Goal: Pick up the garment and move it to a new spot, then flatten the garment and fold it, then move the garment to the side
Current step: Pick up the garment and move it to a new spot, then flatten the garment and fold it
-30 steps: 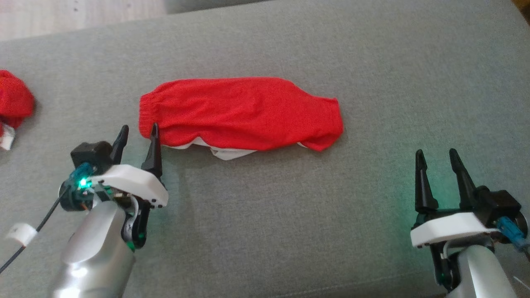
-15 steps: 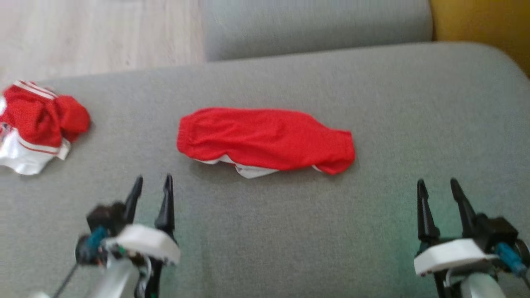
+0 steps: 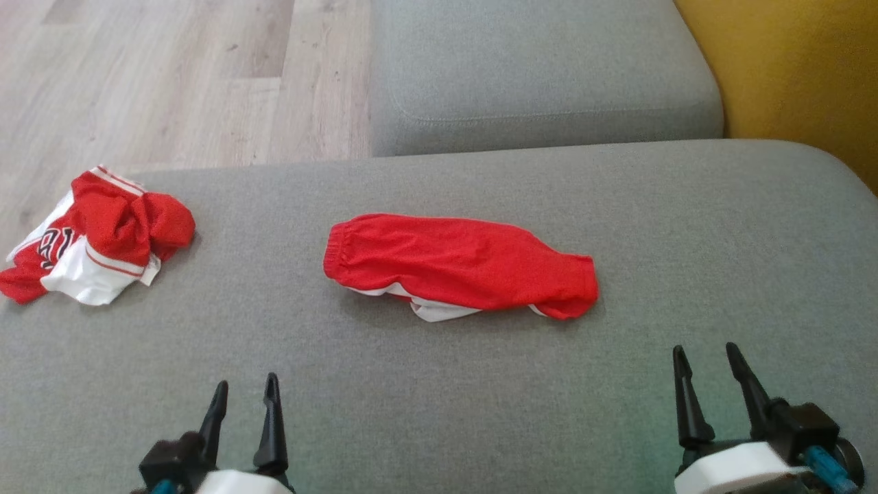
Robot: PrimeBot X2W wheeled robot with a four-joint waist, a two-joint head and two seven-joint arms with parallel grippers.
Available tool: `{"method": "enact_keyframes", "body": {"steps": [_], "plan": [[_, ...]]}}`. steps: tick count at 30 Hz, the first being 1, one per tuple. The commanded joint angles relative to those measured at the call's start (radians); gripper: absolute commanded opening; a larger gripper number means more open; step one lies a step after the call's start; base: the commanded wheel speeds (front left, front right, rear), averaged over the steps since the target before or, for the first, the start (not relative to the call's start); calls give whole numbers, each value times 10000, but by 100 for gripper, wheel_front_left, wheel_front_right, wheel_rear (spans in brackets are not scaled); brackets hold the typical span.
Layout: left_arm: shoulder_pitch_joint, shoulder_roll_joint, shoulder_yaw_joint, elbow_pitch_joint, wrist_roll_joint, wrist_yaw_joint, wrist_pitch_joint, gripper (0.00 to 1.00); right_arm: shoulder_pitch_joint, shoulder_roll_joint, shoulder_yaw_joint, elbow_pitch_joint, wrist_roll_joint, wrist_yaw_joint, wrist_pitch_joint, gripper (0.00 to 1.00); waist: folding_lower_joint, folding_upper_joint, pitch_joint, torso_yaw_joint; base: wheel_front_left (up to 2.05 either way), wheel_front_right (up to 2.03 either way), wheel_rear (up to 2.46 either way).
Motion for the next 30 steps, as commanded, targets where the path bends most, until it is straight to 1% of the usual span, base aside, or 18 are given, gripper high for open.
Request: {"method": "enact_keyframes", "body": {"steps": [1, 6, 20, 30], "plan": [[-281, 89, 490, -461, 120, 125, -121, 100, -226, -68, 290, -360, 47, 75, -118, 100, 1, -1, -65, 6, 0, 0, 0], [82, -60, 564, -734, 271, 306, -122, 100, -148, -68, 464, -273, 90, 75, -118, 100, 1, -1, -168, -46, 0, 0, 0], [311, -1, 386, -863, 317, 335, -66, 100, -100, -68, 524, -200, 90, 75, -118, 100, 1, -1, -226, -27, 0, 0, 0], [268, 43, 284, -884, 314, 378, 10, 100, -119, -68, 497, -163, 103, 75, -118, 100, 1, -1, -90, 143, 0, 0, 0]]}}
